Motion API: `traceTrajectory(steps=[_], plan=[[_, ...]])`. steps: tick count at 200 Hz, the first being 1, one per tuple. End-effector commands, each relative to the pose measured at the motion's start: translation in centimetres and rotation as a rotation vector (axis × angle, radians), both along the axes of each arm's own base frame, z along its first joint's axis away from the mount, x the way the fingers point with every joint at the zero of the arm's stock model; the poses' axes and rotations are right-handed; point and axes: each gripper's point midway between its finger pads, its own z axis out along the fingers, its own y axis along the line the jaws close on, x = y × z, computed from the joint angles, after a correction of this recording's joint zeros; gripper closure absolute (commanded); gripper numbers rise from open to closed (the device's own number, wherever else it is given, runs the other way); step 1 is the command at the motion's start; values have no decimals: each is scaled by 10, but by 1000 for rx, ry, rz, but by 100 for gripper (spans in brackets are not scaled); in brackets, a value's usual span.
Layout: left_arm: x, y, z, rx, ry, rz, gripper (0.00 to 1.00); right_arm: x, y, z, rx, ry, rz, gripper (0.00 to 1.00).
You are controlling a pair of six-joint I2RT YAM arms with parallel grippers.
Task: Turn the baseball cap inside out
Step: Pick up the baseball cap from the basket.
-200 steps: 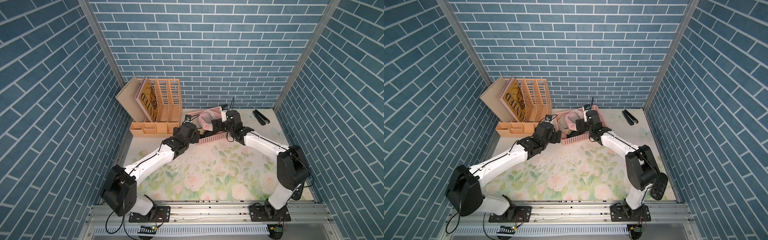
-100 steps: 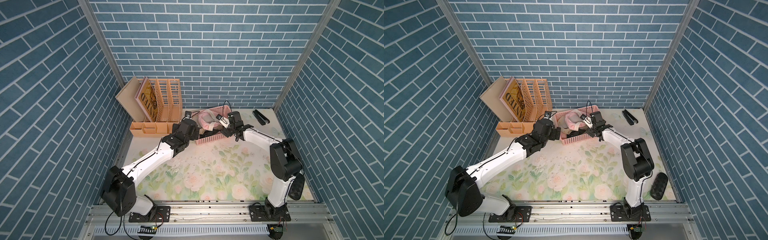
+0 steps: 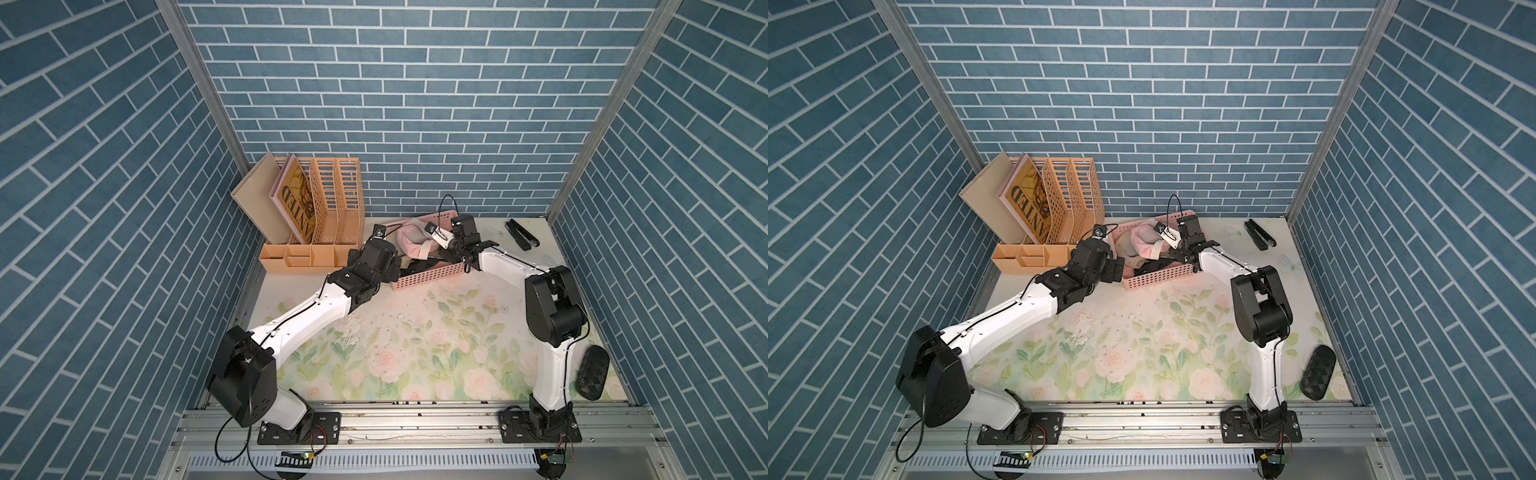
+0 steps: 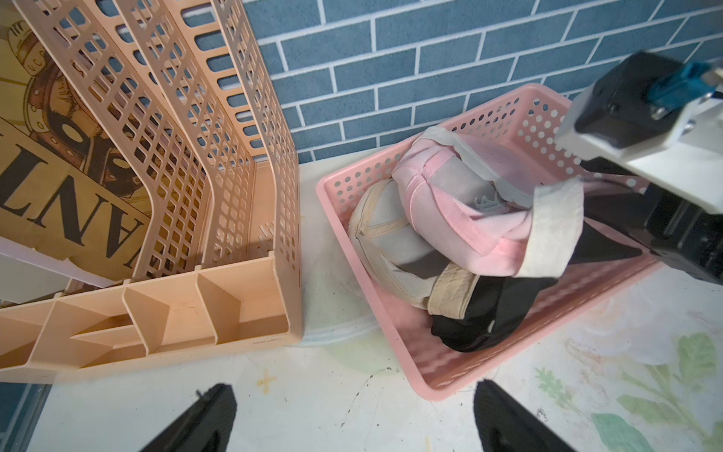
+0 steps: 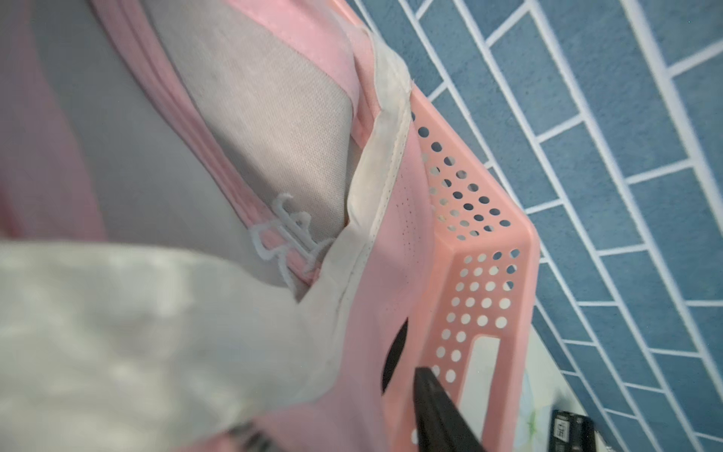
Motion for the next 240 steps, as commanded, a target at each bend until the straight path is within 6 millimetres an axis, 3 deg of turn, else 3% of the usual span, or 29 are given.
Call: traceTrajectory(steps=[1, 22, 35, 67, 101, 124, 137, 158, 191, 218, 240], plan=[[2, -3, 5, 14, -3, -3, 0, -5, 12, 36, 125, -40, 22, 68], [6, -8, 9, 52, -14, -4, 0, -16, 17, 71, 214, -81, 43, 79], [8, -16, 16, 55, -26, -14, 0, -21, 16, 98, 278, -103, 17, 100], [-4, -46, 45, 85, -98, -43, 0, -46, 17, 152, 458, -99, 7, 100], [-8, -57, 78, 59, -175, -36, 0, -82, 18, 185, 659, 34, -11, 100], [-11, -58, 106, 45, -253, -6, 0, -108, 22, 186, 786, 192, -48, 100], [-12, -57, 111, 41, -296, 4, 0, -120, 20, 180, 851, 263, -94, 100], [-18, -52, 104, 90, -366, 62, 0, -141, 16, 165, 924, 334, -159, 100], [-27, -67, 76, 149, -421, 22, 0, -173, 5, 153, 1024, 400, -219, 100], [-36, -94, 62, 206, -438, -37, 0, -180, -8, 147, 1031, 389, -281, 100], [-34, -105, 55, 228, -443, -46, 0, -182, -3, 142, 1012, 423, -264, 100]])
